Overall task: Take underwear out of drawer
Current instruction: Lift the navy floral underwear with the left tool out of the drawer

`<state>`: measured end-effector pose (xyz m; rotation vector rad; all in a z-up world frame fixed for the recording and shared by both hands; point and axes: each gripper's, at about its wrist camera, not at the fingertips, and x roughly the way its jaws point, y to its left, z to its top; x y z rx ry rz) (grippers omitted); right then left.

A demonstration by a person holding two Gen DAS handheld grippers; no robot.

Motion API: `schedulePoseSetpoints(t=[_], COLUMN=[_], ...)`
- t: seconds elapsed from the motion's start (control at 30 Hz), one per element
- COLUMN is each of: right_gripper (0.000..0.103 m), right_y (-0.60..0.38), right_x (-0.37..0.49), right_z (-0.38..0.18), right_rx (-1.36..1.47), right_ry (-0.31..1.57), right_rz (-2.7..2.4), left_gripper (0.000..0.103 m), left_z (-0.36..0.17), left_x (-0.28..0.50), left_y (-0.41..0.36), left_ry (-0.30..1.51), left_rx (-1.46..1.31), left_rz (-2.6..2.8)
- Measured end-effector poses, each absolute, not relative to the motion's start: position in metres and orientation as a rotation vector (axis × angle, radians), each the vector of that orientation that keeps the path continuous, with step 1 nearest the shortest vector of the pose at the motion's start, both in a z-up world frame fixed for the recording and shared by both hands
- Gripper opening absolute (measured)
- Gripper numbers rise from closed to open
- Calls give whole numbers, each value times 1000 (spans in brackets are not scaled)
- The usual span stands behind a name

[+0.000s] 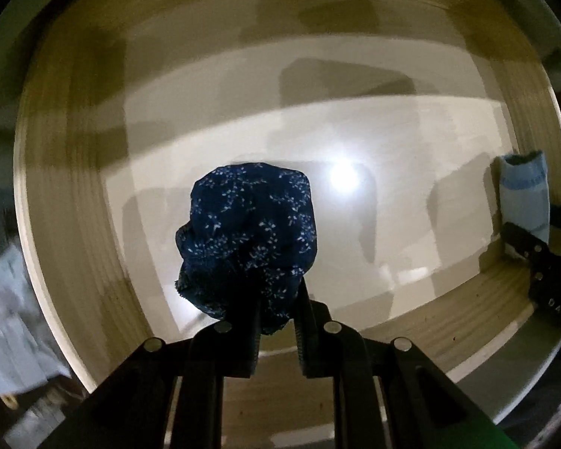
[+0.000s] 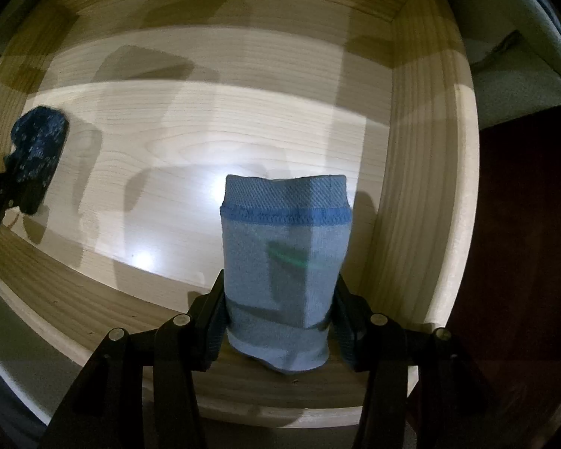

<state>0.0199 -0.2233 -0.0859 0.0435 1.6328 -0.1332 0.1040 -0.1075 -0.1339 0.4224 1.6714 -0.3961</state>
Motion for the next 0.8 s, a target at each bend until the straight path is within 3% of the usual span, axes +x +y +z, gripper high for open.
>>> schedulePoseSetpoints(t=[0.3,0.47,0.53,0.67,0.8], right_gripper=[47,47,47,47,47], right_y=[-223,-222,-222,-222,-222], right_x=[20,20,20,20,20], right_z=[-86,-87,-86,-87,-87], right_rx=[42,40,41,41,41], right_ry=[1633,1634,1633,1633,1634], right_rz=[-132,-131,-131,-131,-131], left_gripper=[15,19,23,47,56], left_z=[-141,-134,-121,-97,-76], left_x=[89,83,69,81,86], left_y=[-77,-52,4,13,22], left_ry=[1781,1747,1727,1659,1624], left_rx=[291,252,258,260,237], left_rz=[-311,-308,-306,-323,-340])
